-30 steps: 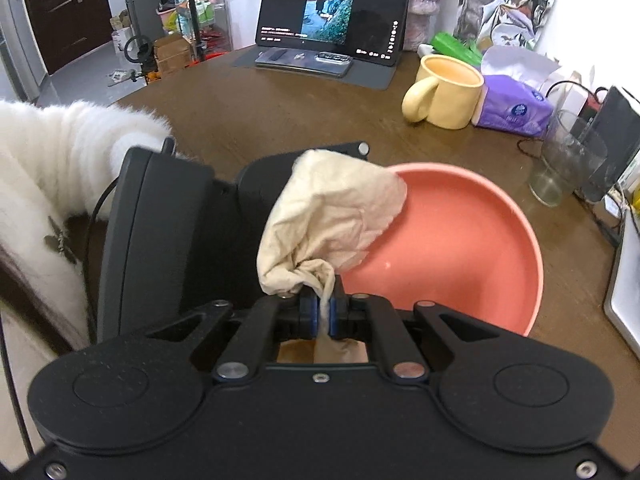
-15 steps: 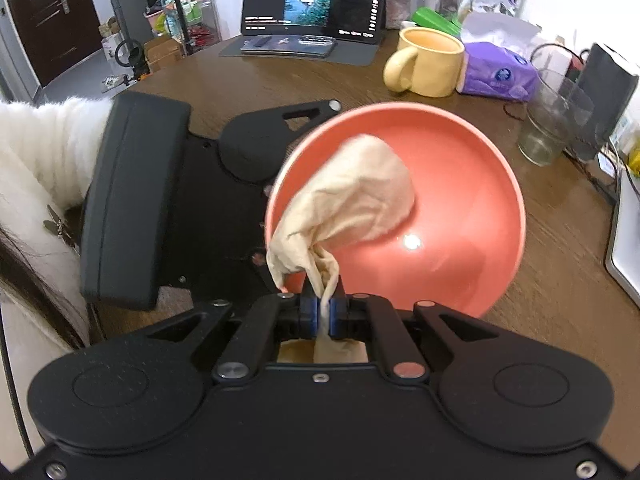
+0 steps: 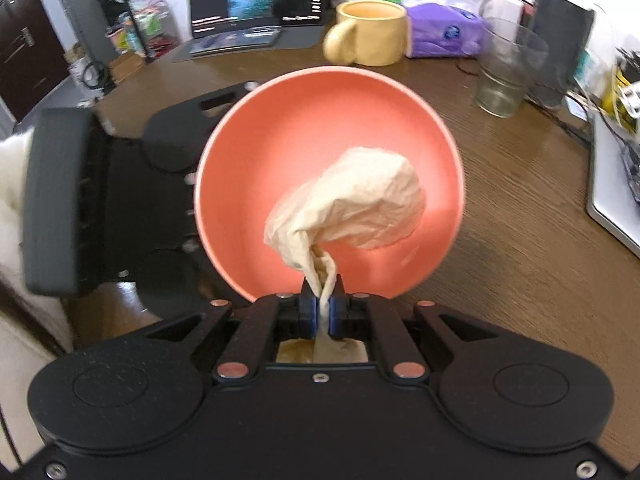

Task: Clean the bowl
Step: 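Press the cloth into the bowl bottom and sweep it around with the right tool, then scrub the bowl interior with the cloth in the right tool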

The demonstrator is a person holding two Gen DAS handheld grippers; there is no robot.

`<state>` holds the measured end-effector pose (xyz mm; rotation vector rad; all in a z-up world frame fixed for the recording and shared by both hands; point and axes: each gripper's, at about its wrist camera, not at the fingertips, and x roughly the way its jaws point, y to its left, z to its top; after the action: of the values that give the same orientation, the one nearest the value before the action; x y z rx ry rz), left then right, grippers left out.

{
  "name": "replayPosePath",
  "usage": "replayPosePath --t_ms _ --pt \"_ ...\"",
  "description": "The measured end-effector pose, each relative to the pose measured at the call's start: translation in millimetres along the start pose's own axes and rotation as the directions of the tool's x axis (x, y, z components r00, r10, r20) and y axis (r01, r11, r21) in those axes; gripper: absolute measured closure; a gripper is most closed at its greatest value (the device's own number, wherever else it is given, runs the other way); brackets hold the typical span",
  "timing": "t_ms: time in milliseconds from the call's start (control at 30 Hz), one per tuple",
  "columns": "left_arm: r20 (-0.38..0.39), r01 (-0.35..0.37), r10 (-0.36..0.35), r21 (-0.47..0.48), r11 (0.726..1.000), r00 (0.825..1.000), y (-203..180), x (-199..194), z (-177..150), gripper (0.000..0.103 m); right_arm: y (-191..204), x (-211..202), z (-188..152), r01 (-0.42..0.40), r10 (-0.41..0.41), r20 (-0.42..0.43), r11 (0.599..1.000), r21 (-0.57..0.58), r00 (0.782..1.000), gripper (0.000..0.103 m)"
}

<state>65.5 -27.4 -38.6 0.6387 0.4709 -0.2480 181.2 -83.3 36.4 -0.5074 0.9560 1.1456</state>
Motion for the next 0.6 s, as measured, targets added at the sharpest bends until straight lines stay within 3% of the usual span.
replayPosePath --t_ms 200,600 --pt "0.000 0.003 -0.003 0.001 1.000 1.000 18.8 12.6 -4.5 0.007 -17.3 4.1 9.1 0.040 -0.040 0.006 0.999 0.032 0.999 0.095" --pt "0.002 0.004 -0.004 0.009 1.000 1.000 25.8 13.0 -8.5 0.007 -29.0 8.2 45.0 0.092 -0.095 0.122 0.995 0.033 0.988 0.095"
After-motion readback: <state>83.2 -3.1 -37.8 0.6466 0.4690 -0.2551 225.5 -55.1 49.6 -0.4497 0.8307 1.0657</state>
